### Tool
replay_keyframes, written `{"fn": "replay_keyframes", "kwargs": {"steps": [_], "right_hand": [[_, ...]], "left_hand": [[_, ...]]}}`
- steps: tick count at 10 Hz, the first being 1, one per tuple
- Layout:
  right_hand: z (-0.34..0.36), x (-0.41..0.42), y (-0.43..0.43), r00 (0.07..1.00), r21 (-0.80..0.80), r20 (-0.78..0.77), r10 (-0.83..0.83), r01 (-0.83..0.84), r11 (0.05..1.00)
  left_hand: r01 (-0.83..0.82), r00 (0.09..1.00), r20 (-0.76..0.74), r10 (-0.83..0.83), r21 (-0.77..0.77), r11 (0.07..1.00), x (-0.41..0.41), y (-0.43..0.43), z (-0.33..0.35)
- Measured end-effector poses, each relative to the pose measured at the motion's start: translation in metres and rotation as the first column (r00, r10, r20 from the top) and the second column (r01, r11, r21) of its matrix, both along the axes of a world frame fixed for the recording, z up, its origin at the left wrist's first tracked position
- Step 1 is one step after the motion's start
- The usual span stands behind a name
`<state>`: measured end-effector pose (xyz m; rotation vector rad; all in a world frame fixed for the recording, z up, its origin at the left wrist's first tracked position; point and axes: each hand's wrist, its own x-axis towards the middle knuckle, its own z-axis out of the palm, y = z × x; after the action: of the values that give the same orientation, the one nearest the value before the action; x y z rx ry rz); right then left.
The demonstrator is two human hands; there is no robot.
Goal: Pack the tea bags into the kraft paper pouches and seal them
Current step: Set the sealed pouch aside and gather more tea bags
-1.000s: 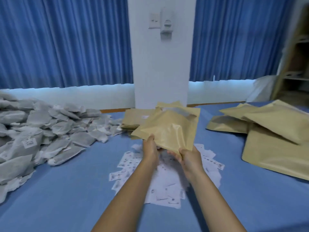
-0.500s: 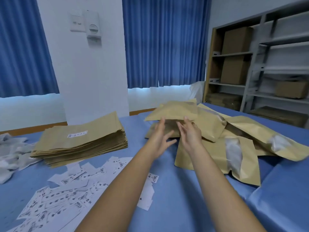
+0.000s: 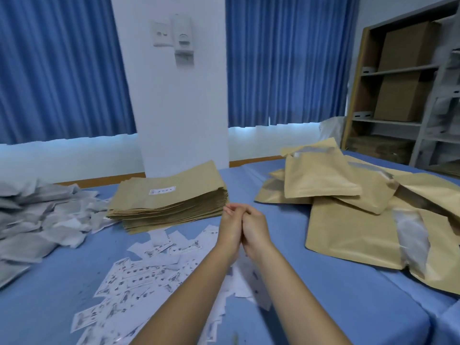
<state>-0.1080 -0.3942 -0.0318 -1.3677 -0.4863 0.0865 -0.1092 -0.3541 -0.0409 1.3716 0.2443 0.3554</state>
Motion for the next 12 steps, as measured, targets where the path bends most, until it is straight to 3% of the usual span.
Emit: {"fn": "replay_keyframes", "kwargs": {"steps": [1,2,3,4,5,6,7,8,9,10,11,12], "right_hand": [[0.000,-0.018,0.043,0.702,0.489,-0.641,0.312,0.060,0.870],[-0.011,-0.031,0.092,0.847,0.193,-0.531,0.023,0.095,0.977],[-0.034,-0.027,0.112,0.831,-0.004,-0.555,-0.036,0.041,0.999],[-0.049,-0.019,0.124,0.803,-0.012,-0.596,0.002,-0.012,1.000],[-0.054,-0.008,0.122,0.802,-0.040,-0.597,0.012,-0.045,0.998],[-0.059,-0.001,0.116,0.761,0.054,-0.644,0.073,-0.050,0.997],[-0.058,0.000,0.112,0.743,0.110,-0.655,0.135,-0.083,0.990],[-0.054,0.002,0.109,0.740,0.146,-0.655,0.152,-0.074,0.987],[-0.046,0.006,0.099,0.693,0.319,-0.694,0.196,0.052,0.946],[-0.037,0.016,0.080,0.693,0.596,-0.629,0.353,0.139,0.791],[-0.032,0.017,0.070,0.781,0.579,-0.520,0.345,0.025,0.815],[-0.035,0.006,0.081,0.863,0.190,-0.493,0.115,-0.022,0.982]], "left_hand": [[-0.246,0.969,0.023,0.246,0.194,0.950,-0.025,0.055,-0.004],[-0.408,0.894,0.122,0.431,0.620,0.670,-0.050,0.113,-0.013],[-0.294,0.876,0.216,0.432,0.948,0.121,-0.048,0.171,-0.010],[-0.024,0.890,0.085,0.448,0.990,-0.140,-0.028,0.215,-0.002],[0.126,0.905,-0.031,0.425,0.972,-0.199,-0.006,0.225,-0.003],[0.153,0.922,-0.051,0.384,0.958,-0.241,0.018,0.214,-0.014],[0.140,0.905,0.036,0.425,0.915,-0.378,0.030,0.196,-0.026],[0.114,0.904,0.061,0.423,0.919,-0.378,0.031,0.188,-0.026],[-0.104,0.920,0.226,0.318,0.928,-0.358,0.009,0.187,-0.014],[-0.412,0.892,0.443,0.089,0.879,-0.240,-0.028,0.208,-0.019],[-0.423,0.904,0.427,0.030,0.902,-0.084,-0.072,0.246,-0.035],[-0.302,0.943,0.286,0.171,0.950,0.078,-0.104,0.271,-0.041]]}}
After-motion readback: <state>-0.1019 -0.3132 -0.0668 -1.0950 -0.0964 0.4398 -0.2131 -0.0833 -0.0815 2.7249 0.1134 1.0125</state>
